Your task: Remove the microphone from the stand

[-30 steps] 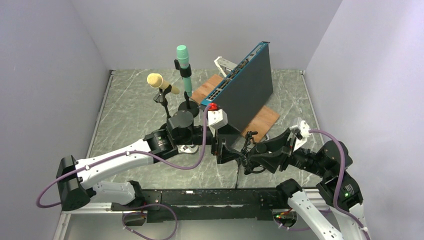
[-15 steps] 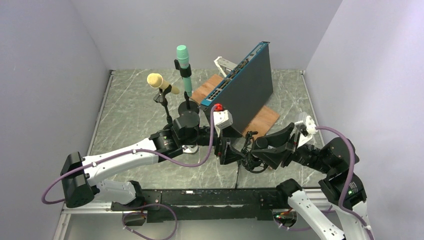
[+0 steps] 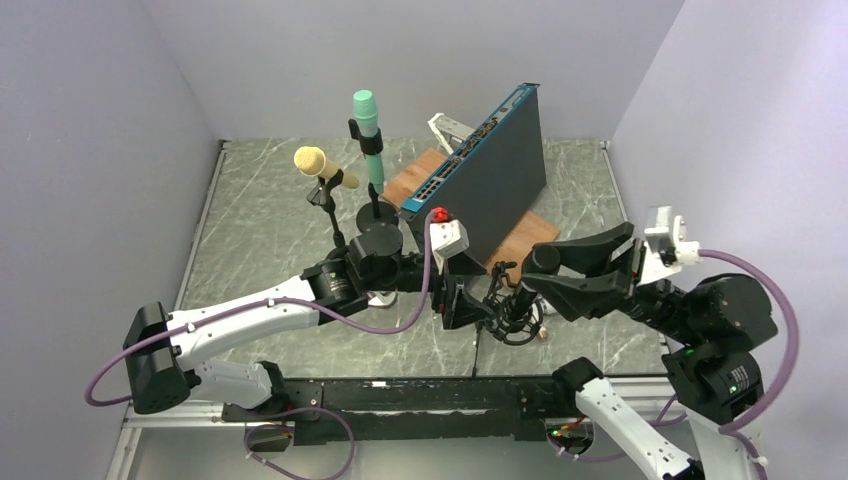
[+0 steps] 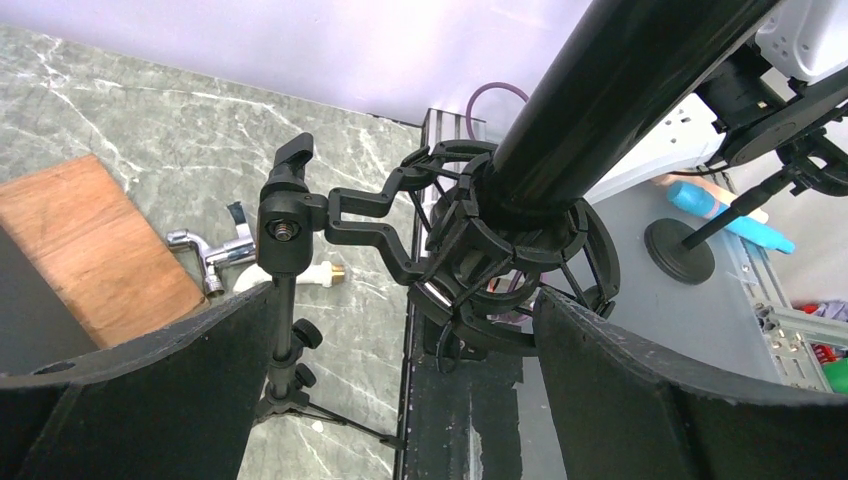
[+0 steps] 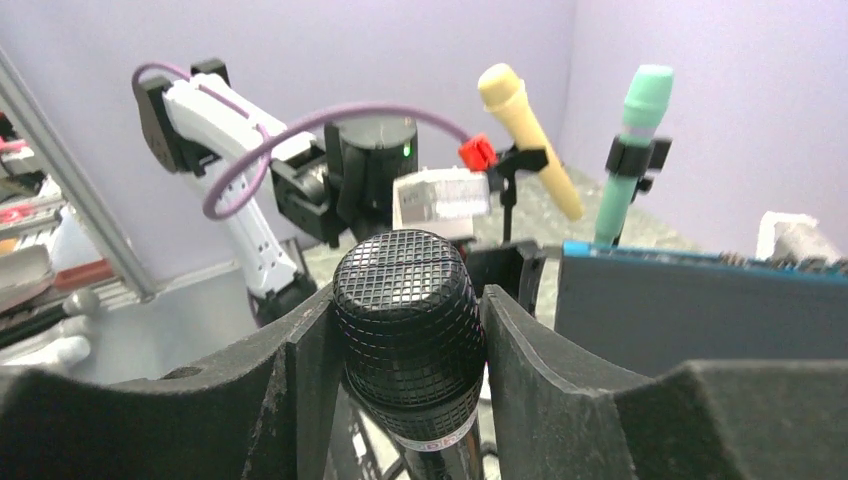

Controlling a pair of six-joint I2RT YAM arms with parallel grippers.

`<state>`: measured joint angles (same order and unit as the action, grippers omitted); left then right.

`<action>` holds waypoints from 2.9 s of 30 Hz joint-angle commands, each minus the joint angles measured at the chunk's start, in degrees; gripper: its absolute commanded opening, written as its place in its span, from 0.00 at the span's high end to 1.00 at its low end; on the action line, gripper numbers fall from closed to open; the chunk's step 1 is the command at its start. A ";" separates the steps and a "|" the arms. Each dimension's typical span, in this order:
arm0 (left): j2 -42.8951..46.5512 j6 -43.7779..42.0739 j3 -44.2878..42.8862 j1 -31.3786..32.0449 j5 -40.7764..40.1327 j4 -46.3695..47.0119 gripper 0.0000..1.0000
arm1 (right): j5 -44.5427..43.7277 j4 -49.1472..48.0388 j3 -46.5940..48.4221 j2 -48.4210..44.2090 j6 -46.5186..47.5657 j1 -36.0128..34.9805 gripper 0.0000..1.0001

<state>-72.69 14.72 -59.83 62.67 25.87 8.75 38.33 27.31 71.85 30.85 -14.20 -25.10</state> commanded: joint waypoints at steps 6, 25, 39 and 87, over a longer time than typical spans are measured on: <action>-0.85 -1.74 -1.88 0.68 -2.89 -2.74 0.01 | -5.94 -12.65 7.97 4.15 -1.94 0.10 1.00; 1.48 -2.74 -8.44 0.80 -15.92 -14.57 0.01 | -55.25 -1.01 10.01 10.04 4.94 0.15 1.00; 8.41 0.33 -10.31 0.80 -23.12 -20.29 0.01 | -82.88 -6.90 -5.36 38.68 9.85 18.54 1.00; 14.06 1.39 -7.56 0.78 -26.40 -20.67 0.01 | -64.99 -2.37 -0.54 76.28 6.21 29.43 0.51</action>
<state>-59.35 16.21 -66.76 63.46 -0.34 -13.26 -28.12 26.46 71.02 109.58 -7.51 4.10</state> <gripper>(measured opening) 0.992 0.512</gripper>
